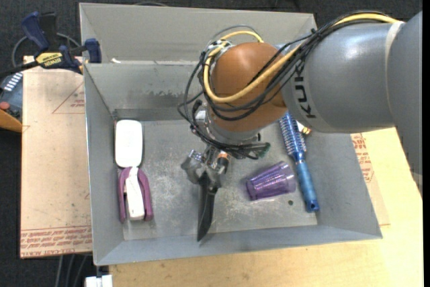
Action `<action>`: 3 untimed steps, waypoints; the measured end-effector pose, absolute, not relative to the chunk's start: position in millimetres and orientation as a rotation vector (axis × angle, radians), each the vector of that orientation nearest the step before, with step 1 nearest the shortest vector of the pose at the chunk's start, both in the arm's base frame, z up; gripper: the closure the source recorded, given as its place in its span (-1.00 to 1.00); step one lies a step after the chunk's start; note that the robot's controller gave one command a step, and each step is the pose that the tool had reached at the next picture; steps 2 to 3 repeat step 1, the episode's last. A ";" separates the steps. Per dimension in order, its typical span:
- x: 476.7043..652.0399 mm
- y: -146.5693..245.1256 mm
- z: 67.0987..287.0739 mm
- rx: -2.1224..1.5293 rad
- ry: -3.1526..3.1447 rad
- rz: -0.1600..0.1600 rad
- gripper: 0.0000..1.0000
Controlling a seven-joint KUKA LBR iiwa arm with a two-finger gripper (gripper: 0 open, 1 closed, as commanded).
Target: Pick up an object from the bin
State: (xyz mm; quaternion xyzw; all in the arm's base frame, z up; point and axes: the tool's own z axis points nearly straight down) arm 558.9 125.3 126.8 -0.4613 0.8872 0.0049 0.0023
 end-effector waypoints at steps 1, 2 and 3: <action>559.8 125.4 145.2 -1.446 2.781 0.014 1.00; 559.8 125.4 145.2 -1.446 2.781 0.014 1.00; 559.8 125.4 145.2 -1.446 2.781 0.014 1.00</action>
Offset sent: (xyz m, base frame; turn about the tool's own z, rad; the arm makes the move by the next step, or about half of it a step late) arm 0.0000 -0.0001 0.0446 0.0000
